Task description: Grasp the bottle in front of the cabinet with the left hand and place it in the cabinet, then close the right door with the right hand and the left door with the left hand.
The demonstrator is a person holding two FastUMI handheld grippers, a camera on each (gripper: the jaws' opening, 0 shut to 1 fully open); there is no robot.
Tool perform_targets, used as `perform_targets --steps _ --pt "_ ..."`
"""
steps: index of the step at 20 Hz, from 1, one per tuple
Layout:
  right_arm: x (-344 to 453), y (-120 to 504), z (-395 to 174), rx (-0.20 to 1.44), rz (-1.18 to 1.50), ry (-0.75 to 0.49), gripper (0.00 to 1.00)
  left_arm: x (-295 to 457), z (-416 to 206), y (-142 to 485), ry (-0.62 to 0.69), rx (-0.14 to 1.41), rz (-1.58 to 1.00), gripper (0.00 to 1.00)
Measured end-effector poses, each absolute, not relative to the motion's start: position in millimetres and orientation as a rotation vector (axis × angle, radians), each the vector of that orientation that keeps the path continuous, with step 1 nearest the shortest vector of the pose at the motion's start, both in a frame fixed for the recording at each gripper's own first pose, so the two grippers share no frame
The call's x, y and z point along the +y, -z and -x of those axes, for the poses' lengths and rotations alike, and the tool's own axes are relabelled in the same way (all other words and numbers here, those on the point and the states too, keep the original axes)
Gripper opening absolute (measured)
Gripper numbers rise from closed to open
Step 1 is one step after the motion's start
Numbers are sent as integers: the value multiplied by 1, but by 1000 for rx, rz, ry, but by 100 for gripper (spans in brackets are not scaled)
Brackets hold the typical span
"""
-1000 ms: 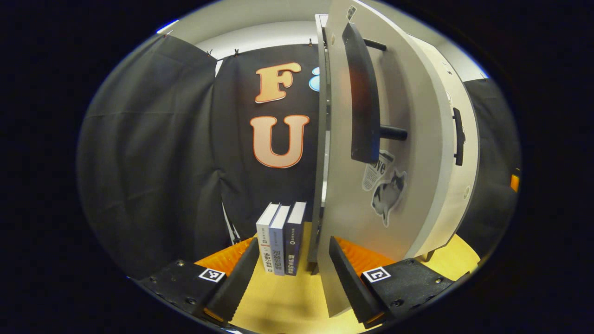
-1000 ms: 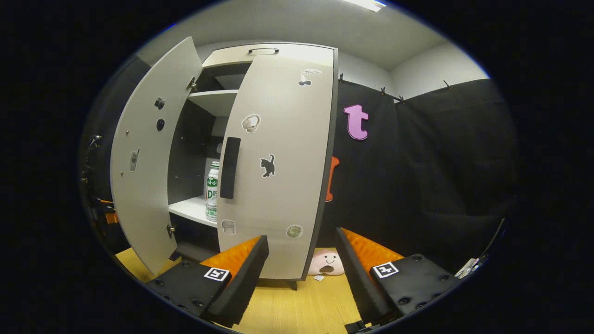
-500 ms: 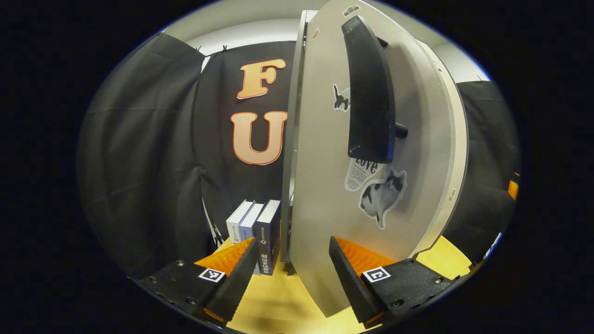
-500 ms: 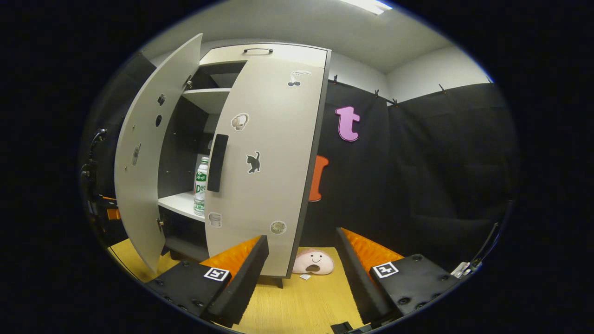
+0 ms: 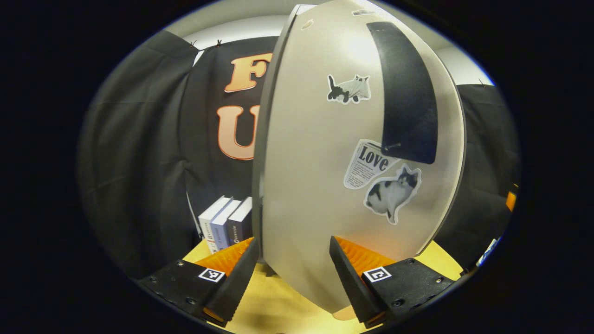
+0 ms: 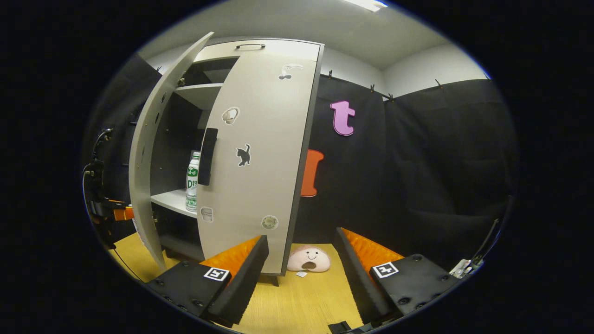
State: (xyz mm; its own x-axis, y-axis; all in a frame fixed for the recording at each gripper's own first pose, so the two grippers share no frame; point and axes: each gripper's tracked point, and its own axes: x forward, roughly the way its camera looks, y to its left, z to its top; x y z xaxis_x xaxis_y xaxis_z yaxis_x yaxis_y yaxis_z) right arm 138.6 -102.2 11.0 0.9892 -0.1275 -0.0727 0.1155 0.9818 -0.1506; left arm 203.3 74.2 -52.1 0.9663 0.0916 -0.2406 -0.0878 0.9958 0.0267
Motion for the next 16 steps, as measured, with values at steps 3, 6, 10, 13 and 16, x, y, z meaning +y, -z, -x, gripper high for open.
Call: perform_targets --steps 3,6,10,13,16 --pt "-109 -9 -142 88 142 133 96 59 -208 55 -68 261 -9 94" --pt "-110 -8 -145 87 122 133 96 53 -206 53 -63 265 -9 94" --pt "-106 -9 -146 82 104 124 96 58 -195 40 -78 252 -6 94" --pt "-97 -10 -147 78 93 104 96 60 -182 26 -85 237 -11 94" --pt "-88 -12 -145 74 84 85 96 62 -168 11 -90 217 -11 94"
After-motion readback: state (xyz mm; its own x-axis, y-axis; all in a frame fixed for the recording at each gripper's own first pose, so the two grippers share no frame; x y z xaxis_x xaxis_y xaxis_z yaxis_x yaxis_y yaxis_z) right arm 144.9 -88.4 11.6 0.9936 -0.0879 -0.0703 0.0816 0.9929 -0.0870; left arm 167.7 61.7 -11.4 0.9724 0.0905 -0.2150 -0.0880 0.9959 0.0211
